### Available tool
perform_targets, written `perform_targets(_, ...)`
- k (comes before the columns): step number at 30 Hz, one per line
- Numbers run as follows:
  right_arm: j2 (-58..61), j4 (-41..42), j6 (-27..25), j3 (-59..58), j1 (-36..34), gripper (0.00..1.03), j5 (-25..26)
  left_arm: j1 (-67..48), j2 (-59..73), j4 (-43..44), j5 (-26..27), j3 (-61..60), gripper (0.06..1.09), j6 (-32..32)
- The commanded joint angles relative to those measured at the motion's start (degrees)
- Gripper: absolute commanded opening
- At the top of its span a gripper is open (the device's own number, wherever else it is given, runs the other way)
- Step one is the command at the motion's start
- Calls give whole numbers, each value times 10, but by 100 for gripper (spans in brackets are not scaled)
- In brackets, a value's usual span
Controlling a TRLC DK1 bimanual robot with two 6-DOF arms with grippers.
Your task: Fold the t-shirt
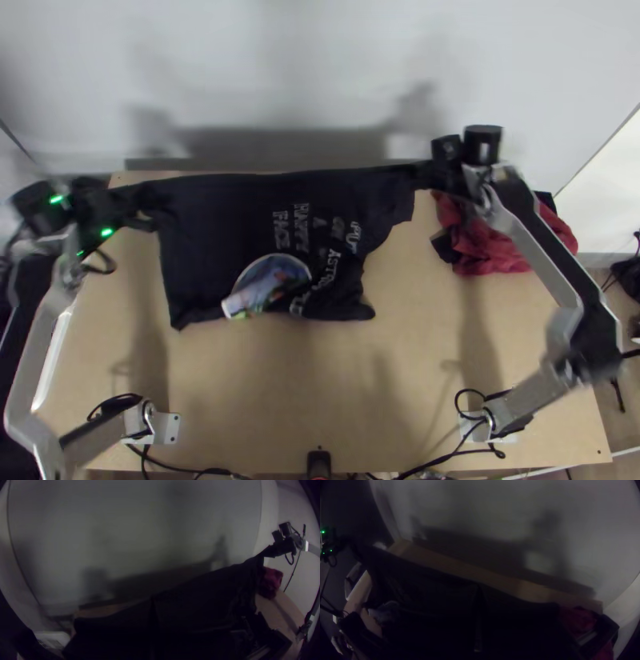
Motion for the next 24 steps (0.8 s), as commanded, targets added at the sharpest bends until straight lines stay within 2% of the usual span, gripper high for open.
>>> perform_targets(1,168,-15,-6,134,-11,3,2,-29,203,56,-38,26,10,38)
perform_targets(6,245,-38,-27,241,-16,3,3,-27,292,52,-60,88,10,65)
perform_targets(12,344,-94,-26,395,-15,3,10,-20,387,21,-94,189,10,81)
perform_targets(15,375,-103,-29,436,-9,4,11,-16,426,4,-106,234,10,88)
perform_targets(17,385,-121,-28,435,-4,20,13,-21,447,-9,-112,261,10,91)
perform_targets(18,383,-130,-28,428,-2,28,15,-23,455,-21,-117,275,14,91)
perform_targets(19,371,-140,-27,413,-1,35,19,-25,459,-31,-121,284,24,91)
perform_targets(22,326,-145,-13,362,2,46,19,-32,453,-47,-121,286,57,91)
perform_targets(24,306,-146,-4,339,2,57,19,-35,447,-49,-121,276,75,90)
